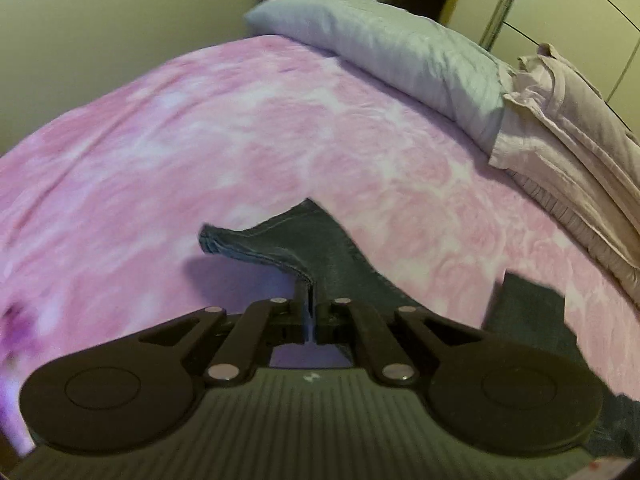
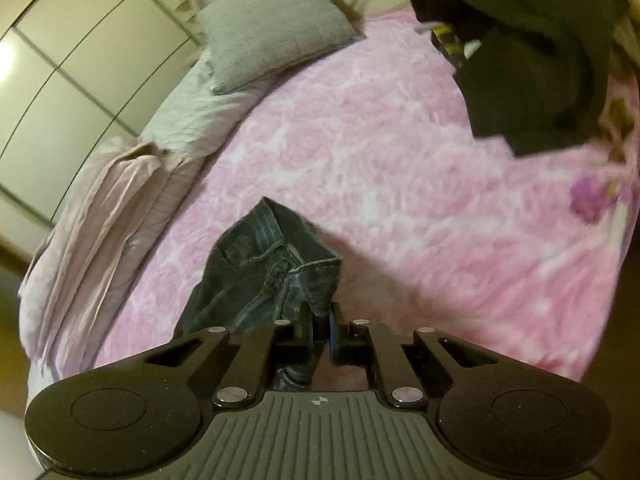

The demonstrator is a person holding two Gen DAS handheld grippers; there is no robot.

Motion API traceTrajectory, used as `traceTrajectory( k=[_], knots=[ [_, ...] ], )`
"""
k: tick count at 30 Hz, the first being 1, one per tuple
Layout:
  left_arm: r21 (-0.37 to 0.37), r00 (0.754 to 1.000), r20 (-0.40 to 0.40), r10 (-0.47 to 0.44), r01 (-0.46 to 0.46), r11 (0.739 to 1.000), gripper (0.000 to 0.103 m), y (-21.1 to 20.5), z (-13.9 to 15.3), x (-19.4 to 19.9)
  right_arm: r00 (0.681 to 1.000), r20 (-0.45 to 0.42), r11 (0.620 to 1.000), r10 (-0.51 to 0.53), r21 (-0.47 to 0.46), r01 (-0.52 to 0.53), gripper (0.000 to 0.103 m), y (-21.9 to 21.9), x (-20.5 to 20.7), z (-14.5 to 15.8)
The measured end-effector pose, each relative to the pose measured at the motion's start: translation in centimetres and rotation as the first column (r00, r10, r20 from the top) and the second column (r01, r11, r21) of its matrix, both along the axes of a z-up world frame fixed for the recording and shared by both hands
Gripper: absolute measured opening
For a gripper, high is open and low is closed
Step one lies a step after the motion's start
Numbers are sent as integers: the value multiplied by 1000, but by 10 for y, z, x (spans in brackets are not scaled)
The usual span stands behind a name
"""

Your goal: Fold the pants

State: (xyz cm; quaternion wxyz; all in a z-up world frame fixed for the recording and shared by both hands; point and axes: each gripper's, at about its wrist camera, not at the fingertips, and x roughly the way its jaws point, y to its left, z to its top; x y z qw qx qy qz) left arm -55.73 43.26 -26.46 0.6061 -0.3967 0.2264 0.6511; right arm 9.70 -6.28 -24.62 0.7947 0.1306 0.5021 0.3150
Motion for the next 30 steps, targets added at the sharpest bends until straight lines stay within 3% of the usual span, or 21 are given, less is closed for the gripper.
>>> traceTrajectory(
  k=[3, 7, 9, 10, 14, 18, 22, 30],
  knots=[
    [-81, 998, -54, 34, -38, 996, 1, -52, -12, -8, 1000, -26, 998, 16, -62, -17, 3, -19, 1, -2],
    [-197, 982, -116, 146, -167, 966, 9, -95, -41, -15, 990, -133, 979, 51, -191, -76, 5, -32, 6, -31],
    [-197, 979, -108, 173, -192, 962, 10, -112, -38, -15, 982, -171, 943, 74, -308, -125, 13, -29, 10, -41],
    [-189, 979, -106, 175, -193, 963, 10, -118, -33, -12, 983, -163, 933, 86, -333, -137, 23, -30, 12, -41],
    [-159, 990, -29, 137, -140, 977, 17, -126, -13, 10, 988, -148, 947, 47, -307, -91, 31, -39, 35, -32],
    [-142, 995, 77, 63, -52, 989, 25, -101, -13, 51, 988, -151, 964, 29, -256, -67, 34, -28, 52, -22],
    [-130, 982, 184, -33, 58, 990, 34, -53, -27, 104, 990, -136, 964, 38, -256, -72, 35, -10, 53, -17],
    [-197, 955, 252, -155, 207, 958, 42, 62, -96, 185, 991, -109, 953, -75, -302, 38, 35, 14, 36, -15]
  ],
)
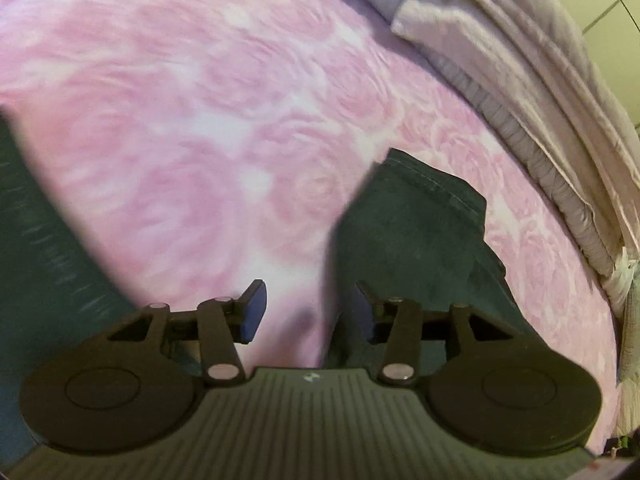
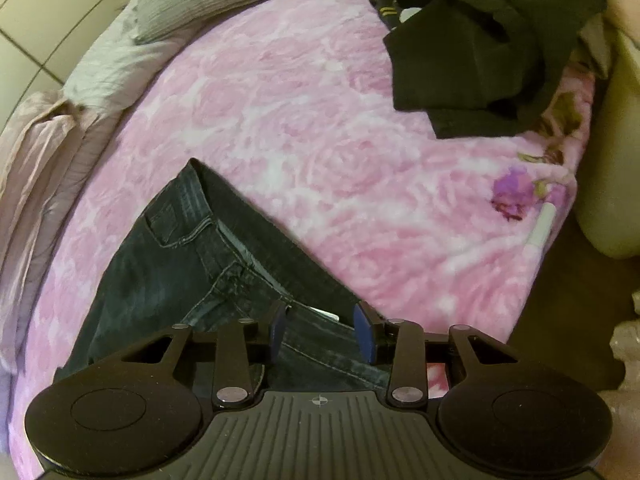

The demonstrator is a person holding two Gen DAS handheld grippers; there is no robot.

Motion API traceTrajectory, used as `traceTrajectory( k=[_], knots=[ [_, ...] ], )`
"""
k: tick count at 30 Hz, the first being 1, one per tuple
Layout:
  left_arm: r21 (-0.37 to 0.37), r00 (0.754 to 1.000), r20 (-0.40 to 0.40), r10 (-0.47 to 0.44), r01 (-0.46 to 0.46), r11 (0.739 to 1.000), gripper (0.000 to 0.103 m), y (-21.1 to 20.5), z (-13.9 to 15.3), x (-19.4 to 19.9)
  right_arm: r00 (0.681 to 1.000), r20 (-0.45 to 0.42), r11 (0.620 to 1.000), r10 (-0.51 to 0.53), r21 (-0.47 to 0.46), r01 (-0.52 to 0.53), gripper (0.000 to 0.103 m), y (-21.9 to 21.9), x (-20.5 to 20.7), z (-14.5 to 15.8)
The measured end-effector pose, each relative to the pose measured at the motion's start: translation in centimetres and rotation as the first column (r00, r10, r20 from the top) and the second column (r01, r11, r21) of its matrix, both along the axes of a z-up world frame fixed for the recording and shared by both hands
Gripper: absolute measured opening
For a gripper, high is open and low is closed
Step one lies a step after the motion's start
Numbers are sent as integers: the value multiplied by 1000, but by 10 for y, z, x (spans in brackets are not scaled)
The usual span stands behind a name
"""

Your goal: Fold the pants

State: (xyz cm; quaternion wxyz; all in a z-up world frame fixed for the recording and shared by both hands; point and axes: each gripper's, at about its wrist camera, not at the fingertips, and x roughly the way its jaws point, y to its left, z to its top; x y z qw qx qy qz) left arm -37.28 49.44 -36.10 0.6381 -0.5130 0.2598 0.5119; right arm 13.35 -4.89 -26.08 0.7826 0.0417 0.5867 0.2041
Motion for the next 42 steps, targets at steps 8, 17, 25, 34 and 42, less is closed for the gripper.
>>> traceTrajectory(
  k=[8, 17, 25, 34, 42],
  knots=[
    [7, 993, 104, -46, 45, 999, 1, 35, -17, 27, 997, -23, 997, -72, -29, 72, 36, 21, -33, -15],
    [313, 851, 184, -492, 423, 850, 0, -52, 105, 131, 995, -26, 995, -98, 3, 98, 36, 39, -33, -5],
    [141, 759, 256, -598, 583, 800, 18, -134, 82, 190, 994, -18, 994, -106, 27, 107, 36, 47, -2, 11],
    [-170, 897, 378, -230, 311, 935, 32, -77, 22, 145, 990, -61, 992, -128, -6, 128, 36, 41, 15, -8],
    [-279, 890, 455, -6, 150, 948, 0, -62, -18, 158, 994, -66, 996, -92, -14, 91, 36, 48, 13, -11]
  ],
)
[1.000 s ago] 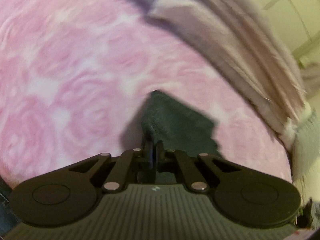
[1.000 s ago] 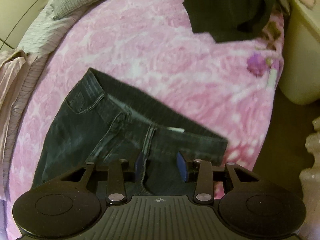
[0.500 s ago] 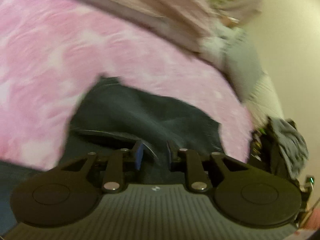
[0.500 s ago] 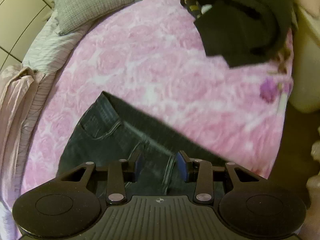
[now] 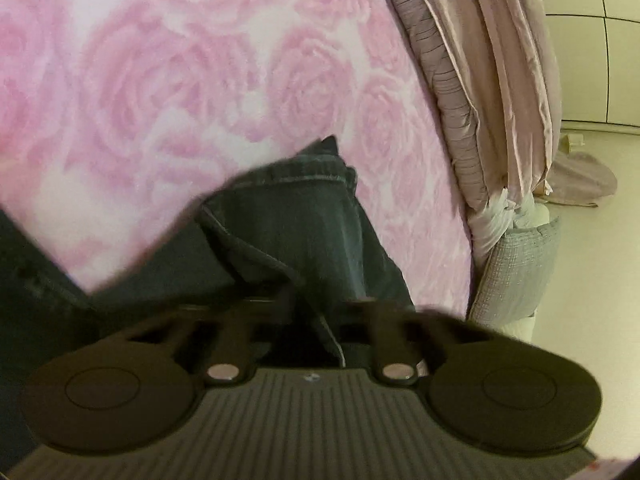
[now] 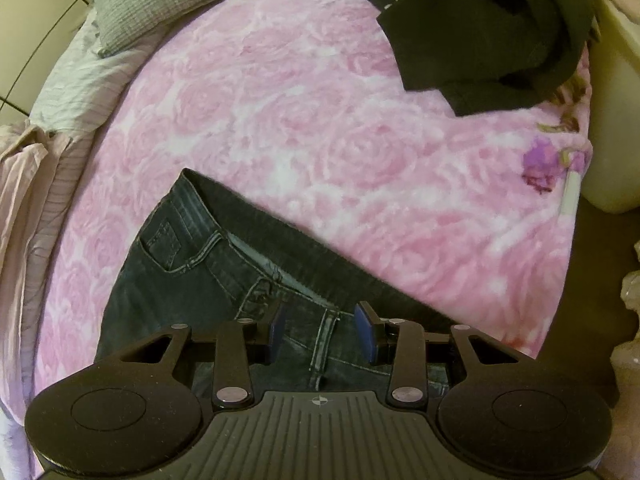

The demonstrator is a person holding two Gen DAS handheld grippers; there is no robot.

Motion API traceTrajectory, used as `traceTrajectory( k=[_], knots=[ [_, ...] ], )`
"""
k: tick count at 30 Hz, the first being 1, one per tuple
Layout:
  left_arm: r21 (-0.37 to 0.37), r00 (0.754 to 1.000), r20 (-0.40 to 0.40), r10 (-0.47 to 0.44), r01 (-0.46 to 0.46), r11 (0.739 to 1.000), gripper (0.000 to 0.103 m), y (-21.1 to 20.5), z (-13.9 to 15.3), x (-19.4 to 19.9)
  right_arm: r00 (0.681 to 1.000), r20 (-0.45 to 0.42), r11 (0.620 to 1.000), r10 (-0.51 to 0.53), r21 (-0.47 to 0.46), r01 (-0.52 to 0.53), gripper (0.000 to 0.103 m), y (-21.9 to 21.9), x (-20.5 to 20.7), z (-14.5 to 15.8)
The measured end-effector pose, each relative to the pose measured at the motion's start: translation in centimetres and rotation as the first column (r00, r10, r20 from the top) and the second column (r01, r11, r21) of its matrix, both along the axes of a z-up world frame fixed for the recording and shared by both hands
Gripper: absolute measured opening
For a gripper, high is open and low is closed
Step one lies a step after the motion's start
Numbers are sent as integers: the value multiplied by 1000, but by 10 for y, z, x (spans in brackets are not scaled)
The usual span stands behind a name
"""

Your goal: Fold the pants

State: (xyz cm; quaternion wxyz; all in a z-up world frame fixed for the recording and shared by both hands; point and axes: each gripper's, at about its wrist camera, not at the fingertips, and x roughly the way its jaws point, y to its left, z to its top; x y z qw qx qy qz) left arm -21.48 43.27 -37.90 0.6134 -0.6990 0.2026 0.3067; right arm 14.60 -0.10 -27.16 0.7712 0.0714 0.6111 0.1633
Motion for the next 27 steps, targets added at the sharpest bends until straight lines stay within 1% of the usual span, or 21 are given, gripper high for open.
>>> traceTrajectory(
  k=[1, 2, 3, 4, 5, 6, 7, 9, 11, 12, 13, 14, 15, 16, 18, 19, 20, 22, 23, 25, 27],
  knots=[
    [40, 1000, -11, -16, 16, 999, 0, 5, 7, 0, 1000, 7, 1000, 0, -4, 0, 36, 0, 1, 2],
    [108, 999, -21, -32, 34, 994, 0, 13, 21, -3, 1000, 12, 1000, -3, -4, 3, 36, 1, 1, 3],
    [191, 998, -40, -43, 50, 980, 0, 25, 37, -8, 1000, 16, 1000, -7, -3, 7, 36, 2, 2, 5],
    [270, 998, -54, -36, 49, 962, 0, 39, 55, -17, 1000, 21, 1000, -10, -2, 10, 36, 3, 3, 7],
    [350, 997, -72, -14, 39, 936, 0, 57, 74, -29, 1000, 28, 1000, -9, -1, 9, 36, 5, 3, 10],
    [426, 996, -94, 12, 30, 904, 0, 78, 94, -45, 999, 35, 1000, -7, -1, 7, 36, 7, 3, 13],
    [498, 993, -108, 43, 16, 867, 0, 97, 113, -62, 999, 41, 1000, -3, 1, 3, 36, 11, 2, 15],
    [638, 979, -165, 123, 11, 770, 0, 136, 153, -101, 999, 49, 1000, 9, 9, -9, 36, 18, -2, 19],
    [718, 959, -217, 181, 31, 696, 0, 167, 182, -139, 998, 51, 1000, 23, 11, -23, 36, 26, -8, 21],
    [749, 942, -261, 213, 59, 660, 0, 179, 191, -156, 998, 51, 999, 30, 14, -31, 36, 31, -12, 21],
    [762, 923, -311, 227, 100, 639, 2, 188, 192, -171, 998, 49, 999, 37, 14, -38, 36, 35, -16, 21],
    [760, 896, -369, 246, 138, 635, 10, 198, 187, -186, 998, 45, 999, 46, 15, -46, 36, 40, -20, 20],
    [737, 852, -443, 281, 167, 655, 11, 205, 174, -202, 998, 40, 998, 55, 18, -55, 36, 44, -24, 19],
    [687, 798, -517, 310, 171, 706, 13, 211, 156, -219, 997, 34, 998, 65, 22, -66, 36, 48, -29, 19],
    [567, 725, -612, 317, 122, 815, 13, 212, 116, -254, 996, 27, 996, 87, 30, -88, 36, 55, -37, 17],
    [514, 685, -651, 326, 82, 854, 13, 207, 98, -269, 994, 25, 994, 102, 33, -103, 36, 58, -41, 17],
    [479, 664, -664, 343, 26, 877, 13, 196, 82, -284, 993, 24, 993, 112, 31, -113, 36, 60, -44, 16],
    [434, 689, -624, 369, -87, 897, 13, 168, 60, -305, 991, 25, 991, 130, 24, -131, 36, 62, -48, 14],
    [414, 701, -607, 374, -123, 902, 13, 153, 52, -307, 990, 26, 990, 137, 23, -138, 36, 62, -48, 12],
    [372, 734, -585, 346, -137, 918, 13, 135, 40, -301, 989, 33, 989, 146, 16, -147, 36, 61, -47, 10],
    [339, 768, -566, 299, -114, 934, 13, 126, 32, -287, 989, 33, 989, 146, 2, -146, 36, 61, -45, 6]
  ],
)
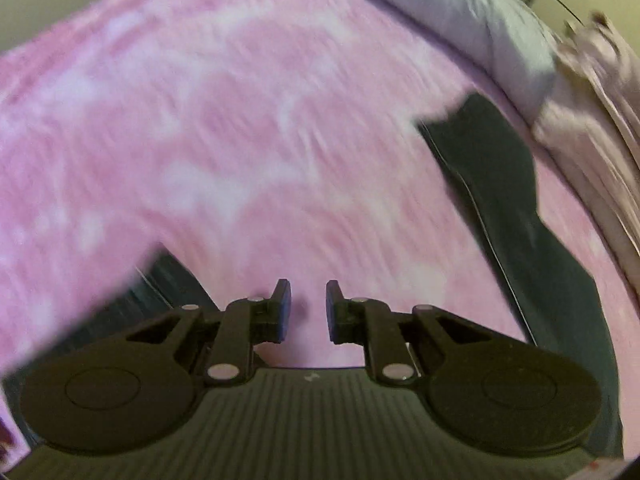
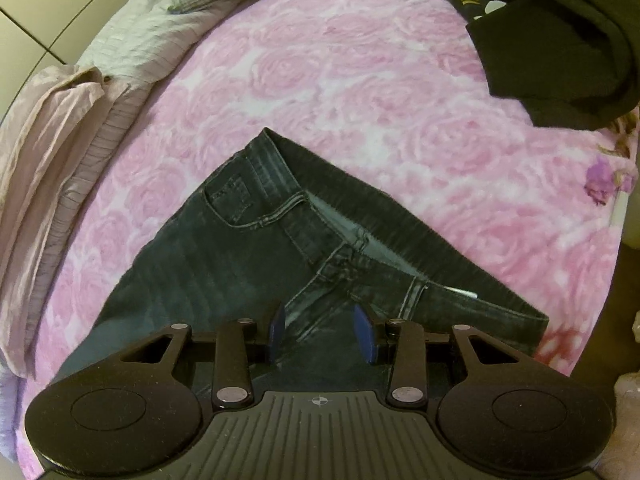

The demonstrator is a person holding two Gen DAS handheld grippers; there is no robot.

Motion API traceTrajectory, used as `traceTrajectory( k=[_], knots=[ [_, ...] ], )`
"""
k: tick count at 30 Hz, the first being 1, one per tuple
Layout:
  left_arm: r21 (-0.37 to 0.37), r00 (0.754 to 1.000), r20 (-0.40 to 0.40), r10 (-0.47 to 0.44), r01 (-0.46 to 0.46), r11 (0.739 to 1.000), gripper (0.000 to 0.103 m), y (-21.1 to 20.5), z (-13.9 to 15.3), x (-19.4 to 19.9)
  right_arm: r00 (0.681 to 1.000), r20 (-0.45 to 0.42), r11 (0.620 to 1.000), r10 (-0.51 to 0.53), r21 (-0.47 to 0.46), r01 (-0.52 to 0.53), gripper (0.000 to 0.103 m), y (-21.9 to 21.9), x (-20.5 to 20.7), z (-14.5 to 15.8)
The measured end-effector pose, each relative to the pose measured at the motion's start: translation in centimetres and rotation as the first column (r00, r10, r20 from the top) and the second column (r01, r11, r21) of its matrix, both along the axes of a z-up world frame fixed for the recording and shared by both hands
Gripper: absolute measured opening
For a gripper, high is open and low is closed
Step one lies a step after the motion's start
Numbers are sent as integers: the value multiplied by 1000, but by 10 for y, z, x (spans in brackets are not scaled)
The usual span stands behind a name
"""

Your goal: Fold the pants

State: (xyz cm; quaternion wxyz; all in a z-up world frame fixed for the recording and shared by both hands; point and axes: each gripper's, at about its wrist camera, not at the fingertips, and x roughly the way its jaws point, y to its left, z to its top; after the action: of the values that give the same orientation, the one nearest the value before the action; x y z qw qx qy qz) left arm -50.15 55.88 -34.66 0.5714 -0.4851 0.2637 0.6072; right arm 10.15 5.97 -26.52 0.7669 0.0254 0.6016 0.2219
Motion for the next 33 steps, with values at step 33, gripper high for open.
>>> traceTrajectory(
  k=[33],
  knots=[
    [91, 993, -102, -63, 72, 993, 12, 67, -32, -14, 986, -11, 981, 166, -98, -167, 36, 76, -20, -46]
  ],
)
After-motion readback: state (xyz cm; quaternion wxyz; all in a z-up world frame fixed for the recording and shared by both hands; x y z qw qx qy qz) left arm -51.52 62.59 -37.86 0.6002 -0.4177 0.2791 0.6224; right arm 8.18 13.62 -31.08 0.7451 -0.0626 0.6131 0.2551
